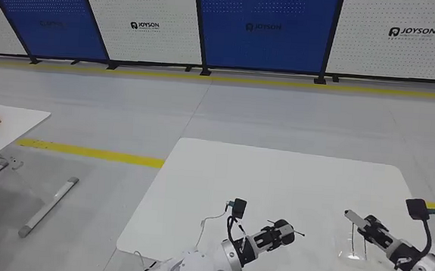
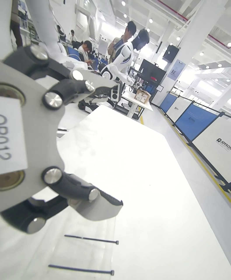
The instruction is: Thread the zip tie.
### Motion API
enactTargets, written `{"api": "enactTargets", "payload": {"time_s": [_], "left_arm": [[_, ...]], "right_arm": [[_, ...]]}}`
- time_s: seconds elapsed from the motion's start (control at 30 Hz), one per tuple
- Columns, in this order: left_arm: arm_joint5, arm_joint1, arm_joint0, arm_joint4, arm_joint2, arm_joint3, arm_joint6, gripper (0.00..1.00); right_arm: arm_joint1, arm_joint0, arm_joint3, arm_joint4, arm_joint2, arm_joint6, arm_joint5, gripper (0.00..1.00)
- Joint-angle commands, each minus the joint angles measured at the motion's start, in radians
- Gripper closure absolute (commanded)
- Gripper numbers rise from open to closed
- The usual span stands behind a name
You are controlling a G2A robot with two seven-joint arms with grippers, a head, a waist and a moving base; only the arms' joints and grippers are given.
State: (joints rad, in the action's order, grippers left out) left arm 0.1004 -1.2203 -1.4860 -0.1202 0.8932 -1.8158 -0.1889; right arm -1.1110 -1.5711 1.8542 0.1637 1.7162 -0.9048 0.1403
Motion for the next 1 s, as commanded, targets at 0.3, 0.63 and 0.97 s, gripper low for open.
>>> {"api": "enactTargets", "payload": {"time_s": [0.3,0.63,0.97], "left_arm": [[0.0,0.0,0.0,0.0,0.0,0.0,0.0,1.0],[0.0,0.0,0.0,0.0,0.0,0.0,0.0,1.0],[0.0,0.0,0.0,0.0,0.0,0.0,0.0,1.0]], "right_arm": [[0.023,-0.05,0.202,0.416,0.042,0.02,-0.043,0.0],[0.03,0.042,0.197,0.631,-0.075,-0.05,-0.107,0.0],[0.03,0.042,0.197,0.631,-0.075,-0.05,-0.107,0.0]]}}
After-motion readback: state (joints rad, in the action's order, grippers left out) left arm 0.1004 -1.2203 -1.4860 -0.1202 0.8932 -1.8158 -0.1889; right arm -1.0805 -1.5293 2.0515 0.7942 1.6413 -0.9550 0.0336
